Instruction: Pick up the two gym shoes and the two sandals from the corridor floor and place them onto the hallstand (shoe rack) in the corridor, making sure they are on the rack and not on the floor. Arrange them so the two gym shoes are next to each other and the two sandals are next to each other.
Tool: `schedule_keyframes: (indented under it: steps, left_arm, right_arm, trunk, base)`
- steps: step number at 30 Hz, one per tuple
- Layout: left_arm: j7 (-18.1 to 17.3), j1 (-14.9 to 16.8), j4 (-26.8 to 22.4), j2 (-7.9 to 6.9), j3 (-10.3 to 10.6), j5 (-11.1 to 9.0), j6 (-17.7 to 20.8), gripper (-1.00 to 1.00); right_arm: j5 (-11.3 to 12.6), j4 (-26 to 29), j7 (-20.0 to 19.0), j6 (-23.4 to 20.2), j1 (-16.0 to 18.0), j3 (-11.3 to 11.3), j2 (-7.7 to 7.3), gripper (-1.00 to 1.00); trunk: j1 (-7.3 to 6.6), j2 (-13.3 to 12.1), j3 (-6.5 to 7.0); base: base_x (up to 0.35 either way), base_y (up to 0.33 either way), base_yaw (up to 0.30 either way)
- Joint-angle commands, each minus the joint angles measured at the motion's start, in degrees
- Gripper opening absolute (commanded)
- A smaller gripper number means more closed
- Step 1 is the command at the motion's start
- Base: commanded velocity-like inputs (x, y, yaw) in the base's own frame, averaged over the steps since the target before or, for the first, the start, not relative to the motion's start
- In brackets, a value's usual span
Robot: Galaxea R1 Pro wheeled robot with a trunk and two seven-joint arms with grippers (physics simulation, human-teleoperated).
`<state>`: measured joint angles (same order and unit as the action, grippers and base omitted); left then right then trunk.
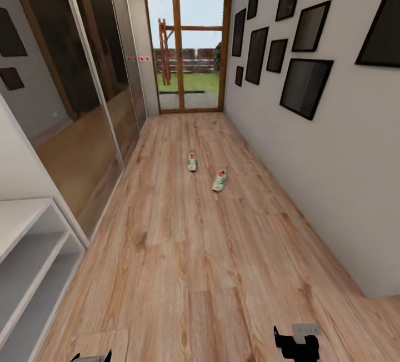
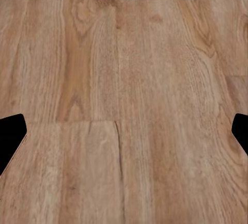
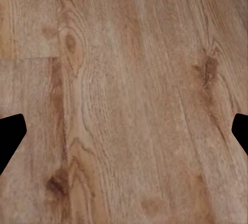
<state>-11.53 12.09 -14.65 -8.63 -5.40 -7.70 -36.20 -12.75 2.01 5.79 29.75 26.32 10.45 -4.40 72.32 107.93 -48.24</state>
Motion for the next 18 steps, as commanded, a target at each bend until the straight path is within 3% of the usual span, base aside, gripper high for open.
schedule_keyframes:
  steps: [1,18]
  left_arm:
    - [-0.60,0.04,0.06,0.01,-0.23,-0.48,-0.03,1.00]
    - [-0.60,0.04,0.06,0.01,-0.23,-0.48,-0.01,1.00]
  right_arm:
    - [-0.61,-0.07,0.27,0.16,0.04,0.36,0.00,1.00]
    - [-0.69,-0.07,0.27,0.22,0.04,0.36,0.00,1.00]
  trunk:
    - [0.03,0.02,-0.05]
    - [0.03,0.02,-0.05]
  base:
    - [0.339,0.096,0.000]
    - [0.339,0.096,0.000]
